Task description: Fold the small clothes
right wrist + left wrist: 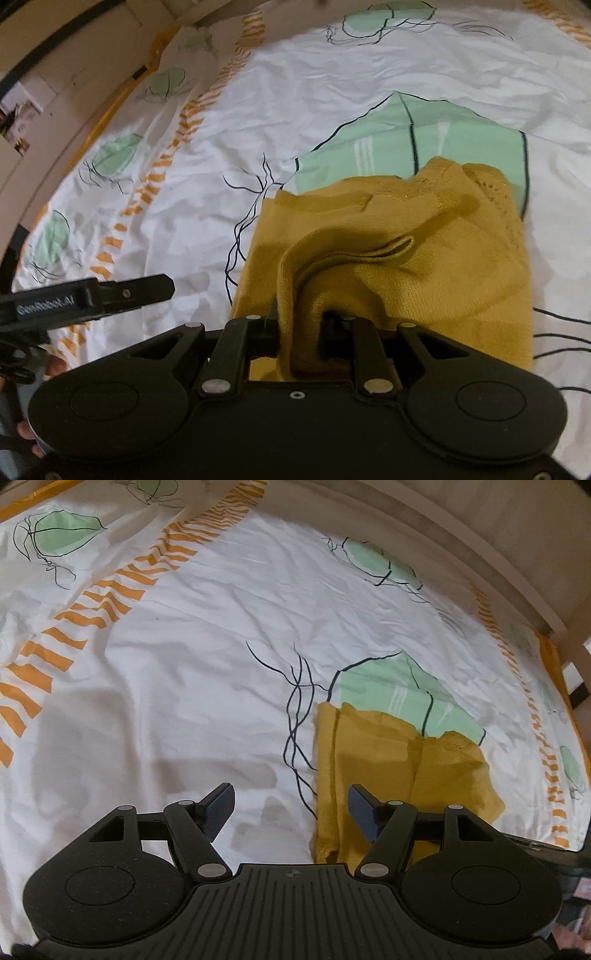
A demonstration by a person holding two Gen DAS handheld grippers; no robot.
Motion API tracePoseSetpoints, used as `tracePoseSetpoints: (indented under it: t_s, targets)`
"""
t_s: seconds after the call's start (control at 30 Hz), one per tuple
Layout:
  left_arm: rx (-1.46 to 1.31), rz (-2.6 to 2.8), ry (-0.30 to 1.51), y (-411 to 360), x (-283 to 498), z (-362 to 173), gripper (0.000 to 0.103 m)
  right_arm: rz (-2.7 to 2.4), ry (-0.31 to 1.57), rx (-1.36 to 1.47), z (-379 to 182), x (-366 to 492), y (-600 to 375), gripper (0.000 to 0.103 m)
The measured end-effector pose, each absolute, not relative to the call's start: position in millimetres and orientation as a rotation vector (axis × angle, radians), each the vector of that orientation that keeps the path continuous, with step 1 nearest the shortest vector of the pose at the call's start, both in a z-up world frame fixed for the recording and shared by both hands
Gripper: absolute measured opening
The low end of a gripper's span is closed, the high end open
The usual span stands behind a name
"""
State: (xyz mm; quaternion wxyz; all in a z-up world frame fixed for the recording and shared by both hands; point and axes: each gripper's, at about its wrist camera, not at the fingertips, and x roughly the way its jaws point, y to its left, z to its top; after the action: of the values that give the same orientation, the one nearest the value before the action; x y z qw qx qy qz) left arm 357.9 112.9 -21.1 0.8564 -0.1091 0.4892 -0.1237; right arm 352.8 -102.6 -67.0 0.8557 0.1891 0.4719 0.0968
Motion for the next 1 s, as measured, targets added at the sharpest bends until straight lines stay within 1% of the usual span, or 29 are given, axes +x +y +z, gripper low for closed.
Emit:
tracePoseSetpoints:
  t_s: [0.07, 0.13, 0.2, 0.43, 0.7, 0.83, 1.0]
  targets:
    - [-0.231, -0.257, 1.029, 113.9, 358.3, -21.6, 0.066, 0.217, 0.993, 0.385, -68.8, 354.0, -95.9, 0.038]
    - [-0.231, -0.256, 1.033, 114.3, 358.6, -22.7, 0.066, 0.242, 0.980, 0.378, -68.2, 354.3, -89.3, 0.048]
    - [-0.231, -0.254, 1.035, 115.0, 359.3, -23.4, 0.066, 0.282, 0.962, 0.365, -66.6, 352.0, -84.1, 0.053]
    - [-0.240, -0.244, 1.036, 116.7, 361.2, -23.8, 0.066, 0.368, 0.894, 0.410, -58.6, 339.1, -90.5, 0.053]
    - [-0.226, -0.252, 1.043, 112.1, 361.7, -26.5, 0.066, 0.381, 0.775, 0.469, -34.9, 321.8, -116.8, 0.053]
    - [-0.219, -0.251, 1.035, 107.8, 360.6, -26.0, 0.066, 0.332, 0.758, 0.486, -36.9, 315.5, -136.4, 0.053]
    - [-0.152, -0.311, 0.973, 91.0, 355.2, -18.5, 0.066, 0.261, 0.739, 0.534, -47.7, 297.1, -165.3, 0.053]
